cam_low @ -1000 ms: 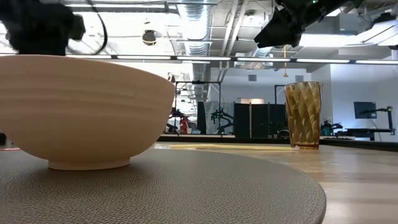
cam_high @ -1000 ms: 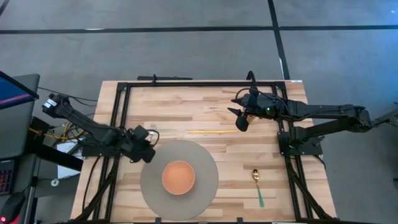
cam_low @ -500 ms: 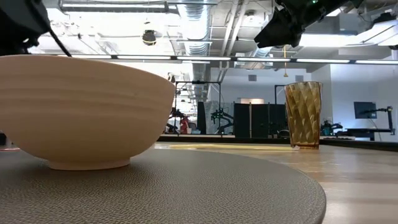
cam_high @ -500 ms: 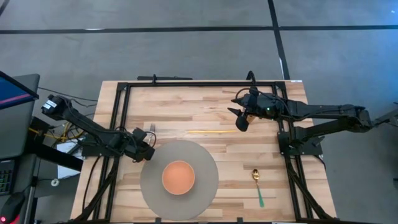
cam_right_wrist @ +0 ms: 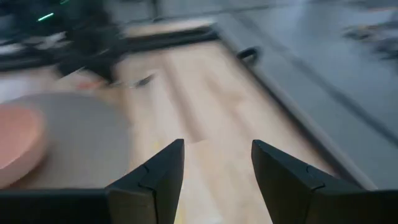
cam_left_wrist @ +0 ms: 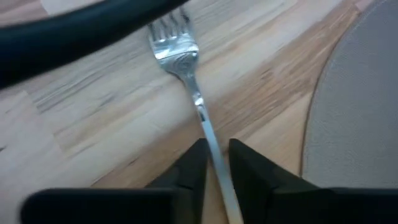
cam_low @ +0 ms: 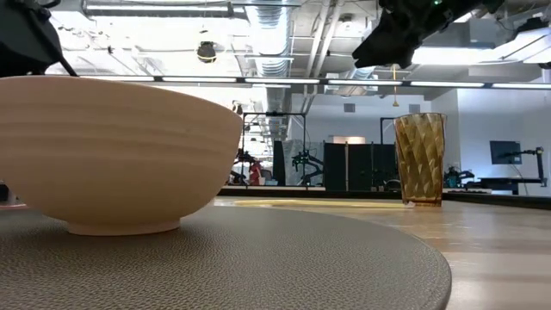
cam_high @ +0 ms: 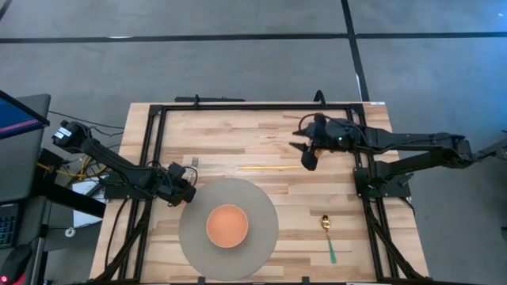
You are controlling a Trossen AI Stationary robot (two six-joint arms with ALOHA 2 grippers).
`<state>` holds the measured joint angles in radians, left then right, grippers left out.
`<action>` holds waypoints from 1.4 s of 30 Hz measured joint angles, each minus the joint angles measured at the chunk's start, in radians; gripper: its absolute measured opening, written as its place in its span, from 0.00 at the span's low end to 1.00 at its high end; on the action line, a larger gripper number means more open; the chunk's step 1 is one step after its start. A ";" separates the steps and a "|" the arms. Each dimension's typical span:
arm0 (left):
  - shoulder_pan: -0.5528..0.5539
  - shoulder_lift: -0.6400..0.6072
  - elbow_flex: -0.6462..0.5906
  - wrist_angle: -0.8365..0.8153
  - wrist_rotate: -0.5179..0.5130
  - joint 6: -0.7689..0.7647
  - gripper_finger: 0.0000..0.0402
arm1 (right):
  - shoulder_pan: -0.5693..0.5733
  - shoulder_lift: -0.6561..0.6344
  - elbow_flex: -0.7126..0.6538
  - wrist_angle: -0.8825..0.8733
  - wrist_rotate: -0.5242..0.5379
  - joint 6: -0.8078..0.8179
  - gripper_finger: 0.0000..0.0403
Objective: Pick & Place Utensil
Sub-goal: Put the orange fork into the orange bowl
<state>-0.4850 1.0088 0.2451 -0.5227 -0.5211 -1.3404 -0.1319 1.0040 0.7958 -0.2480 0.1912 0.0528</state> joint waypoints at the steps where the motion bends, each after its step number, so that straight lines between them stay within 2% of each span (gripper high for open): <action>1: 0.000 0.000 0.000 0.001 -0.001 -0.001 0.09 | 0.000 0.001 0.000 -0.013 -0.048 0.000 0.45; 4: 0.000 0.000 0.001 0.010 -0.002 0.001 0.03 | 0.004 0.018 0.001 -0.040 -0.133 0.000 0.43; 8: 0.000 0.002 0.034 0.007 0.014 0.058 0.03 | 0.005 0.038 0.001 -0.043 -0.139 0.009 0.42; 22: 0.032 0.006 0.371 0.005 -0.005 0.422 0.02 | -0.013 0.048 0.000 -0.033 -0.139 0.008 0.44; 25: 0.043 0.021 0.448 0.006 0.024 0.465 0.02 | -0.014 0.048 0.000 -0.031 -0.139 0.008 0.44; 28: 0.052 0.061 0.524 0.007 0.113 0.475 0.02 | -0.014 0.048 0.000 -0.025 -0.139 0.000 0.44; 33: 0.071 0.186 0.652 -0.019 0.325 0.473 0.02 | -0.014 0.049 0.000 -0.006 -0.139 -0.003 0.44; 38: 0.083 0.352 0.783 -0.153 0.579 0.392 0.03 | -0.014 0.049 0.000 -0.005 -0.139 -0.003 0.44; 42: 0.070 0.473 0.838 -0.225 0.776 0.336 0.03 | -0.014 0.049 0.000 -0.005 -0.139 -0.003 0.44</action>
<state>-0.4146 1.4817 1.0834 -0.7478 0.2553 -1.0049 -0.1455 1.0527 0.7956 -0.2527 0.0525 0.0502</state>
